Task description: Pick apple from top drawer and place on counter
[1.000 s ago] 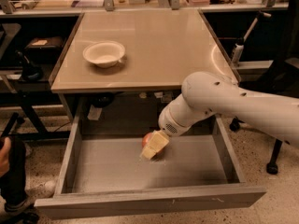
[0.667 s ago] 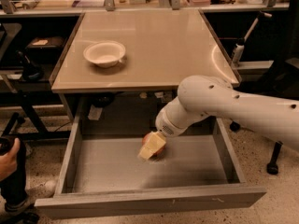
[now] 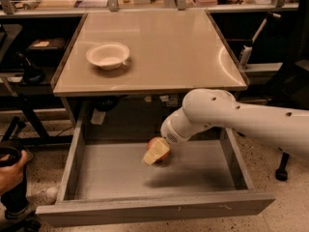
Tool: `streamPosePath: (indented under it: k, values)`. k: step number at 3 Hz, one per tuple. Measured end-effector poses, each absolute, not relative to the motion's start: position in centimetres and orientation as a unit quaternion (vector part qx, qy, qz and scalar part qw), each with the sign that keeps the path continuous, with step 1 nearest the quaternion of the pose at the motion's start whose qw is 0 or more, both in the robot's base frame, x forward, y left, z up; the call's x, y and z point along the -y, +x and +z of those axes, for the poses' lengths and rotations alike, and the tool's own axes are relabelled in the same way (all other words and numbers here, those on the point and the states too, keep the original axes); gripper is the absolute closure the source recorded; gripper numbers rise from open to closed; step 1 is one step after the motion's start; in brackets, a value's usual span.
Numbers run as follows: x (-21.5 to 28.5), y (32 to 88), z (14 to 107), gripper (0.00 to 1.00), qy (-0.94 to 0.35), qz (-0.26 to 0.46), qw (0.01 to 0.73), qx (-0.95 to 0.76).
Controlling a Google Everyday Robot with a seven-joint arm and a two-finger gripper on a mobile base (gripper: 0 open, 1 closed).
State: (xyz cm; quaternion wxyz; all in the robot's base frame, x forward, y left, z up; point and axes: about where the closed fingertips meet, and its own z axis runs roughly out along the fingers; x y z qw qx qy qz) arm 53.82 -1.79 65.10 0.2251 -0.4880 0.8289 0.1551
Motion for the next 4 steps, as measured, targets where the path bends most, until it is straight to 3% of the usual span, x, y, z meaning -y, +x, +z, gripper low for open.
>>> streamPosePath:
  k: [2, 4]
  values:
    - [2.3, 54.5, 61.8, 0.0, -0.463, 0.172, 0.216, -0.842]
    - [2.5, 54.1, 60.1, 0.42, -0.452, 0.184, 0.205, -0.848]
